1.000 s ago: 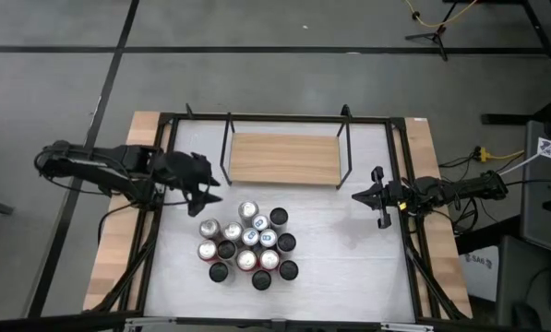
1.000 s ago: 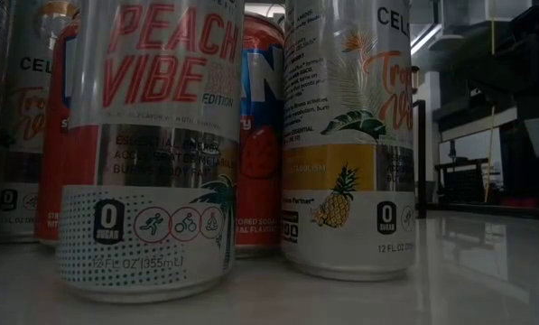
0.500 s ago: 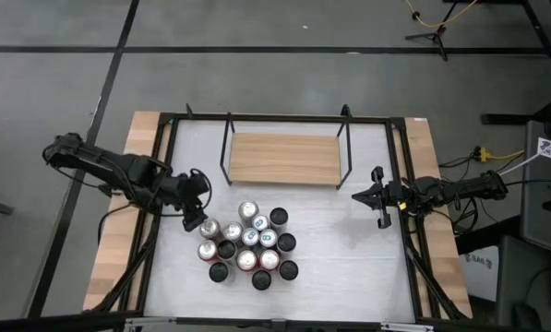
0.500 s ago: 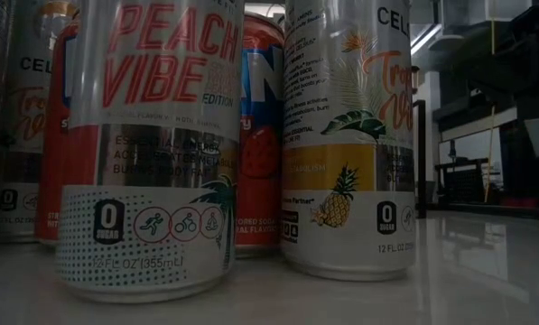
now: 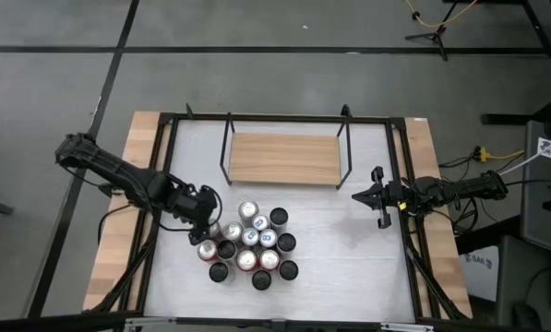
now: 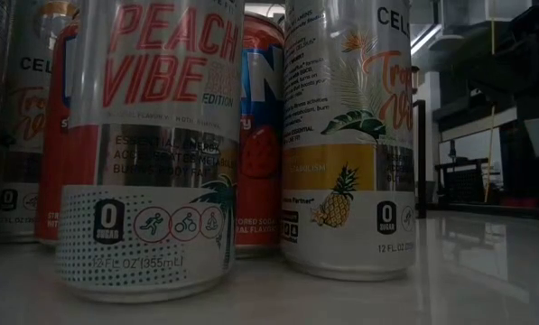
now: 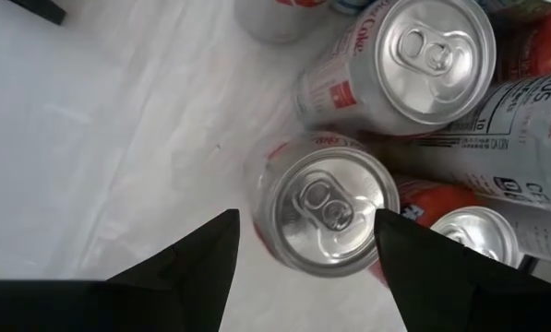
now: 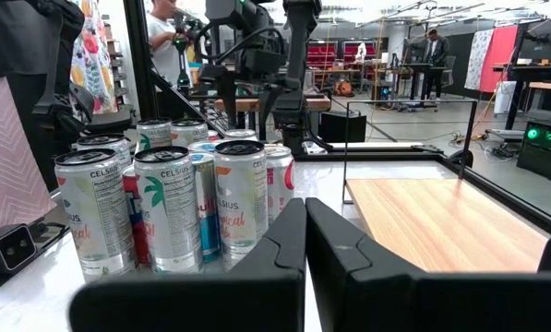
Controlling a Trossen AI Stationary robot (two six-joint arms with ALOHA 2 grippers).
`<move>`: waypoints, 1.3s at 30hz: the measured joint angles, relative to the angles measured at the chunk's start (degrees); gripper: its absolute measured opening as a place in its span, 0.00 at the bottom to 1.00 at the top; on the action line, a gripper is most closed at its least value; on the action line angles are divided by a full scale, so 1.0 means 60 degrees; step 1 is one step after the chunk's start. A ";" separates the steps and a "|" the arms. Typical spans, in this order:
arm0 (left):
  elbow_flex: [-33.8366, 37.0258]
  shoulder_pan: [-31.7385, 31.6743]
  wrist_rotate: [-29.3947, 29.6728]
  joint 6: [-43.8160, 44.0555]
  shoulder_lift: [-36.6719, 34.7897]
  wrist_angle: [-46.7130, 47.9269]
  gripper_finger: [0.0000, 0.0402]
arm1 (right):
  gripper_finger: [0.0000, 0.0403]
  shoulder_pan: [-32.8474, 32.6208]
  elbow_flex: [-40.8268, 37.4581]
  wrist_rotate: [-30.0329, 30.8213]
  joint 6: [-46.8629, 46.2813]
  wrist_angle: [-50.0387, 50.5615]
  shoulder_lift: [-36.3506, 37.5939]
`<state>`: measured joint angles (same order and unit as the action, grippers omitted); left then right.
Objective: Place canned beverage on shelf
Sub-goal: Put the red silver soda can onto the shelf
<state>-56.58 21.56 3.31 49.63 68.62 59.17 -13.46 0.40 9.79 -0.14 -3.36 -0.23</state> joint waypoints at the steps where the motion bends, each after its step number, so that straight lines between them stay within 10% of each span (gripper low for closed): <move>1: 0.0000 -0.0003 0.0004 0.0004 0.0007 -0.0017 0.61 | 0.01 0.0002 0.0000 -0.0002 0.0000 0.0000 0.0000; 20: 0.0000 -0.0007 -0.0007 0.0148 -0.0011 -0.0017 0.62 | 0.01 0.0000 0.0000 -0.0002 0.0000 0.0000 -0.0001; 39: 0.0000 -0.0007 0.0033 0.0211 -0.0015 -0.0667 0.95 | 0.01 0.0000 0.0000 -0.0003 0.0000 0.0000 0.0000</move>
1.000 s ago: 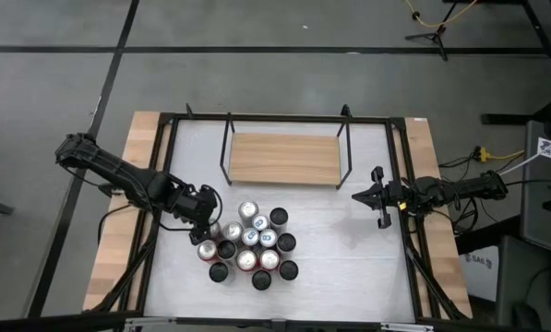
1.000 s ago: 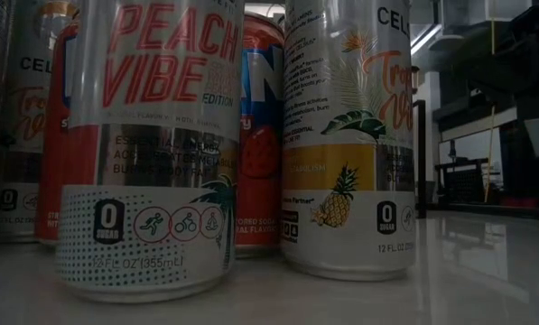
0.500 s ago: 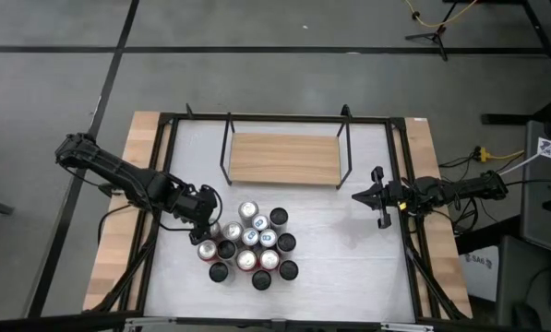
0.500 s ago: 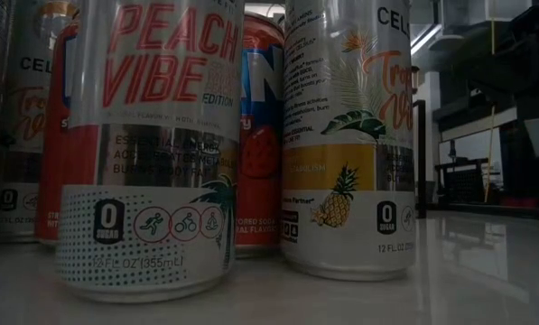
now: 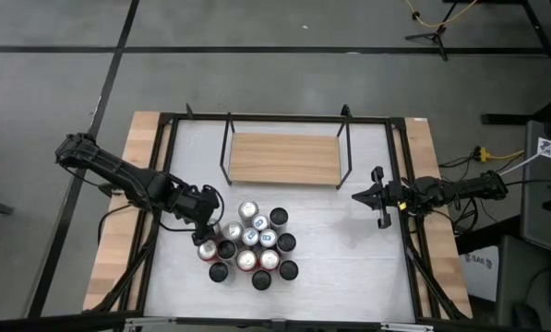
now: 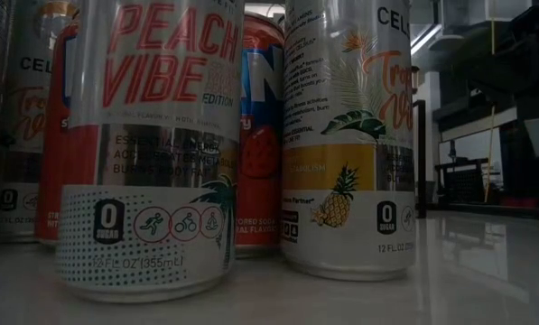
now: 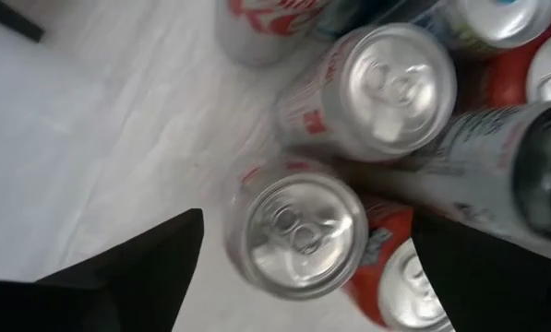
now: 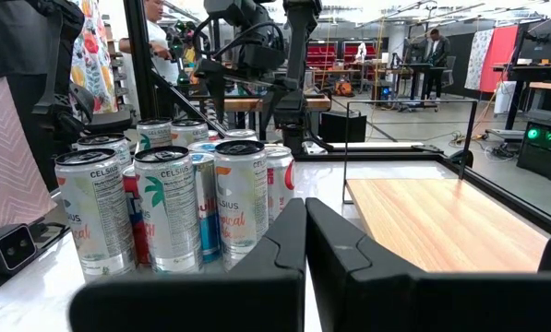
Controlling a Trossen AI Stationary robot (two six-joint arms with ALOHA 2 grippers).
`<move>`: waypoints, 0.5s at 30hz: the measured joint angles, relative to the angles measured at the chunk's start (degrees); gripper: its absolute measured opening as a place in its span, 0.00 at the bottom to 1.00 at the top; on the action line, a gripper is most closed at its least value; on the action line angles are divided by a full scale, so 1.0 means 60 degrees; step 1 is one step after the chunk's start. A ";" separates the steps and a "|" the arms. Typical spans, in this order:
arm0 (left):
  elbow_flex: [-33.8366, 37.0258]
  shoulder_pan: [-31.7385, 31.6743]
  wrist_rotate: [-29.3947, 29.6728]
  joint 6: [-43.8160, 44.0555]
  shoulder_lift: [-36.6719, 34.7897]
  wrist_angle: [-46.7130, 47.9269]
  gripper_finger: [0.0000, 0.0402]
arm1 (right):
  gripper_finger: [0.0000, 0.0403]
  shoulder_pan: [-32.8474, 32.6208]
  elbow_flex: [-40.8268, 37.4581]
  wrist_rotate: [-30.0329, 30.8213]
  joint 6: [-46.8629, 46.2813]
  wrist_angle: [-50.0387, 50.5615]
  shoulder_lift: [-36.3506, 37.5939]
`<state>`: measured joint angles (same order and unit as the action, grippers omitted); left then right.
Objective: Place canned beverage on shelf
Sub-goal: Put the red silver soda can onto the shelf
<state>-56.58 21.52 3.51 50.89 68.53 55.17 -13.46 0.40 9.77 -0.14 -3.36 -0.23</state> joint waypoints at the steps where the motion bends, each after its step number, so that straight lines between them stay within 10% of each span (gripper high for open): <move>1: 0.0000 0.0000 0.0000 -0.0003 0.0000 -0.0058 0.95 | 0.01 -0.0002 0.0000 0.0001 0.0000 0.0000 0.0000; 15: 0.0004 0.0007 0.0000 0.0000 0.0000 -0.0133 0.95 | 0.01 -0.0002 0.0000 -0.0002 0.0000 0.0004 0.0000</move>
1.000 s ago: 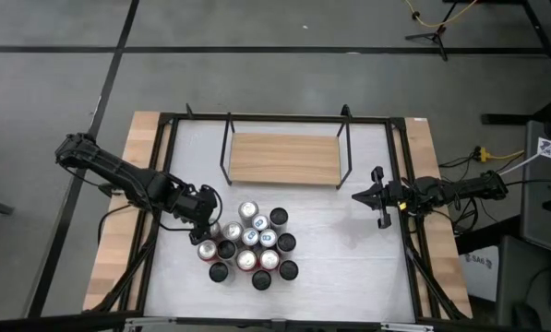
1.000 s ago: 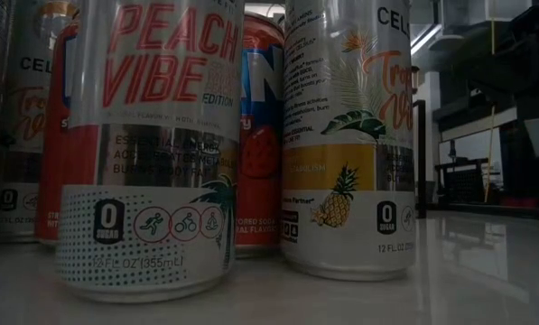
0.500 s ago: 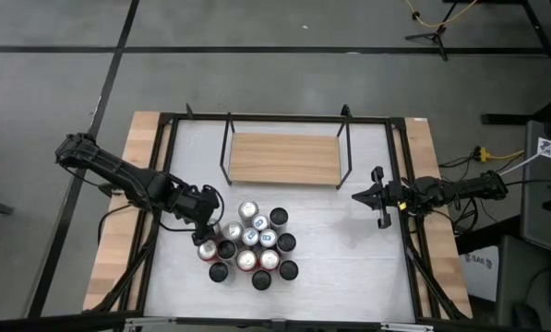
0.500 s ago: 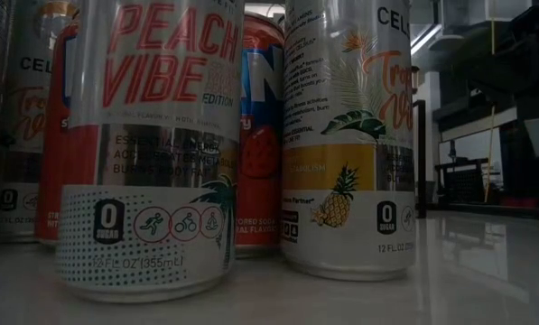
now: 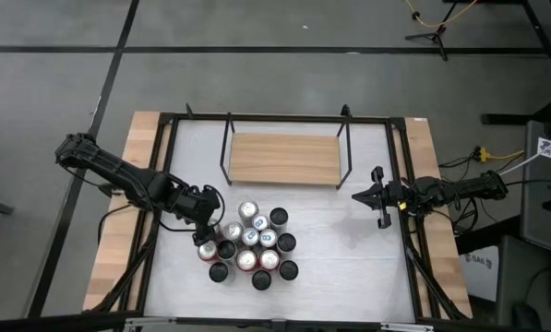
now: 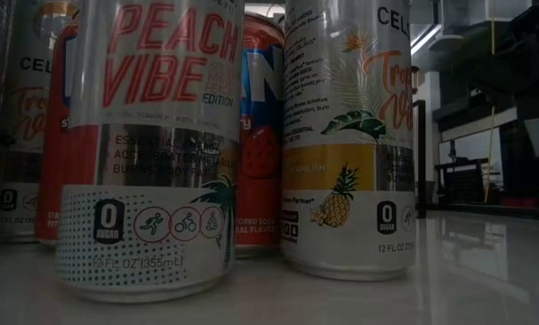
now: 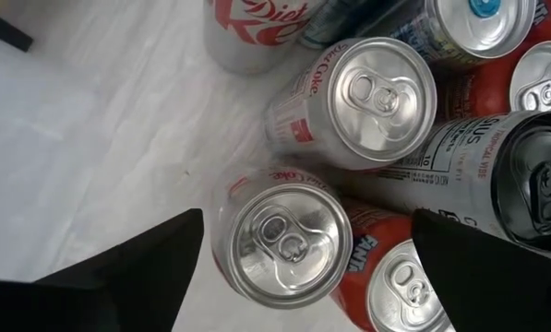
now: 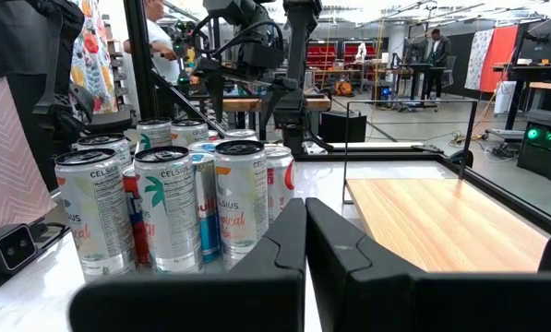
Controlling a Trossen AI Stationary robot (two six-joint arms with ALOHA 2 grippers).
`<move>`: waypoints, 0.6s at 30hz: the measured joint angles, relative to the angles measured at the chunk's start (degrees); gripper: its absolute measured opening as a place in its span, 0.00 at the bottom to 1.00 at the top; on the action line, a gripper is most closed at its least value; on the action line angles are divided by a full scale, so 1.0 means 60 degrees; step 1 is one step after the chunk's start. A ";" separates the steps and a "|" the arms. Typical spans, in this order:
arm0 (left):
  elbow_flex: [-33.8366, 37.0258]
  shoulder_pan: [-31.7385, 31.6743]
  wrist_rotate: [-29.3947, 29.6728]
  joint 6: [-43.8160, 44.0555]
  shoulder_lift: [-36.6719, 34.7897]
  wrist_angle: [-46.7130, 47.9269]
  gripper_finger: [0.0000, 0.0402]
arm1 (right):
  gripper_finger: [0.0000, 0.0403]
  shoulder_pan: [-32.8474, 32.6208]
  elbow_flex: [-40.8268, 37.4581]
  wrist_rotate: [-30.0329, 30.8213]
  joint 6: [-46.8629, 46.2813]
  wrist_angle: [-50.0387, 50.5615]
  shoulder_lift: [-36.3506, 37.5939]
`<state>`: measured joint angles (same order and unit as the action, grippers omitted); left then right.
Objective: Place canned beverage on shelf
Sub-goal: Put the red silver soda can onto the shelf
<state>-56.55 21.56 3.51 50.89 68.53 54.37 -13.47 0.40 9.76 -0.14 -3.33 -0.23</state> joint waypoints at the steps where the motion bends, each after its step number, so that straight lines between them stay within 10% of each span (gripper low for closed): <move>1: 0.0000 0.0000 0.0002 0.0000 0.0000 0.0004 0.95 | 0.01 0.0003 0.0000 0.0004 0.0000 -0.0004 -0.0003; 18: 0.0004 0.0133 0.0395 0.0025 0.0126 0.0292 0.95 | 0.01 0.0004 0.0000 0.0003 0.0000 0.0000 0.0000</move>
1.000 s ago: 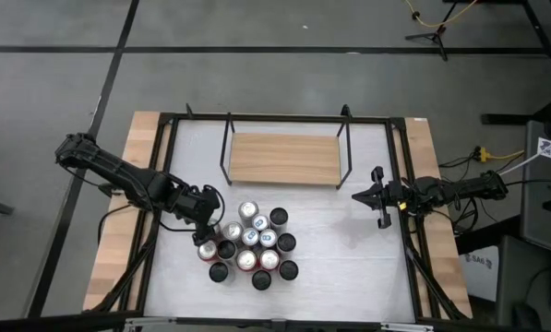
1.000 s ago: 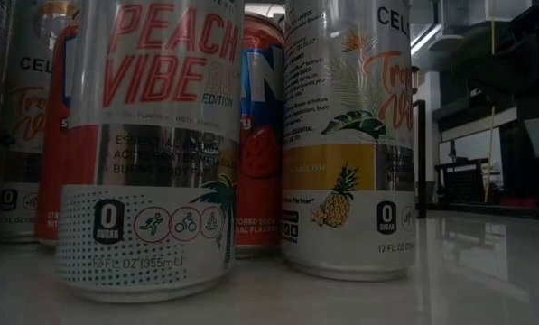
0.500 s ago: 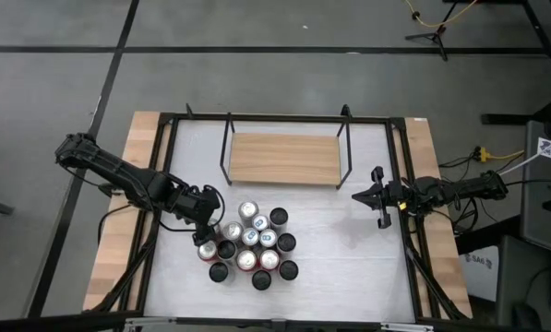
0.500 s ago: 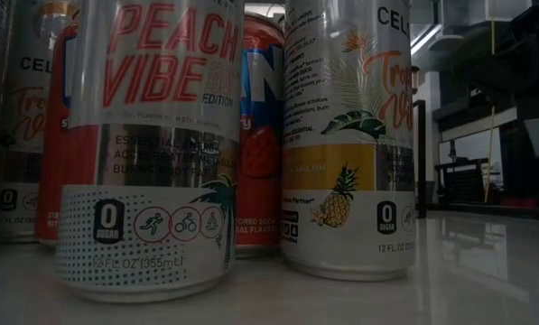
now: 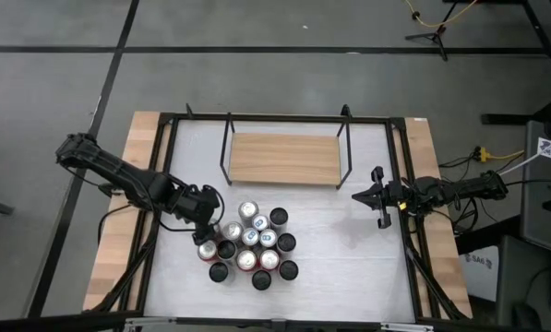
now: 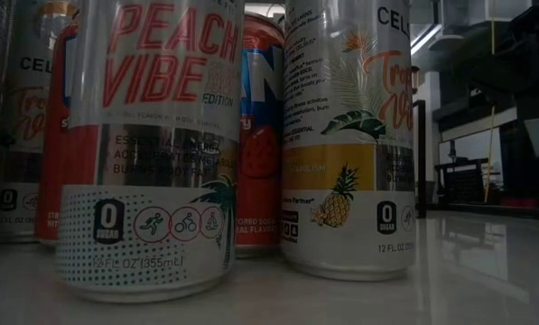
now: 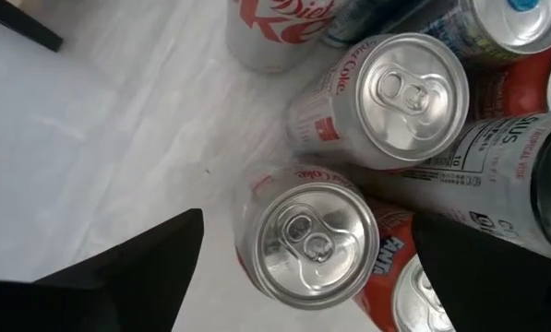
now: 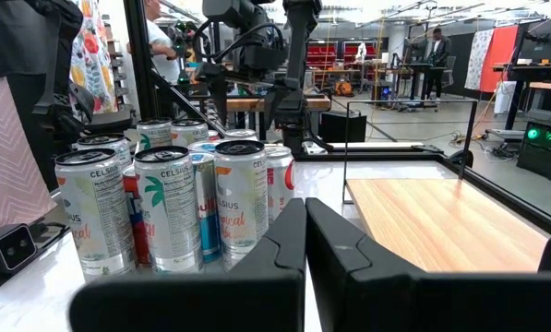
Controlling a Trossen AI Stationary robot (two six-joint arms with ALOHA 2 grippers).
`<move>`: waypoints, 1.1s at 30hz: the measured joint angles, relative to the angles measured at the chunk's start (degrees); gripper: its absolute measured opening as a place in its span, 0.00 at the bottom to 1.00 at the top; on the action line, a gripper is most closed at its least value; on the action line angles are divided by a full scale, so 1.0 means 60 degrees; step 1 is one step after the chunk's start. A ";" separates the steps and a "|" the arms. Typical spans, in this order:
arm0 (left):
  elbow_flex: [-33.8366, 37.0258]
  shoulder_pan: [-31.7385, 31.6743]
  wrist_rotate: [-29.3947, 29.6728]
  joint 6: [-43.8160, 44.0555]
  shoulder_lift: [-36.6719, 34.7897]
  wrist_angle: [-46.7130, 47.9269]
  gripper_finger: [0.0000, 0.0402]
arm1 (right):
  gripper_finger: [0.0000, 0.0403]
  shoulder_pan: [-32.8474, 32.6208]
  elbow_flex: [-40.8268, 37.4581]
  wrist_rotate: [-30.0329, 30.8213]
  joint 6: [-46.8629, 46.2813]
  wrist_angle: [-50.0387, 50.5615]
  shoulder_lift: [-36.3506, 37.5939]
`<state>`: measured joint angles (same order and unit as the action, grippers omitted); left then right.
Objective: Place canned beverage on shelf
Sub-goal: Put the red silver soda can onto the shelf
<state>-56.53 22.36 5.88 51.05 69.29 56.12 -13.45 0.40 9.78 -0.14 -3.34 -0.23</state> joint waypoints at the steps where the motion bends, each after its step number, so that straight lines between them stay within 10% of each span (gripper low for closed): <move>1: 0.0000 0.0065 0.0069 0.0000 0.0058 0.0000 0.95 | 0.01 -0.0002 0.0000 -0.0002 0.0000 0.0000 -0.0002; 33: 0.0000 0.0559 0.0672 0.0000 0.1218 0.0290 0.93 | 0.01 -0.0004 0.0000 -0.0006 0.0001 0.0004 -0.0001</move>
<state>-56.53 25.71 9.91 51.05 76.60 57.86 -13.47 0.40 9.75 -0.14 -3.31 -0.24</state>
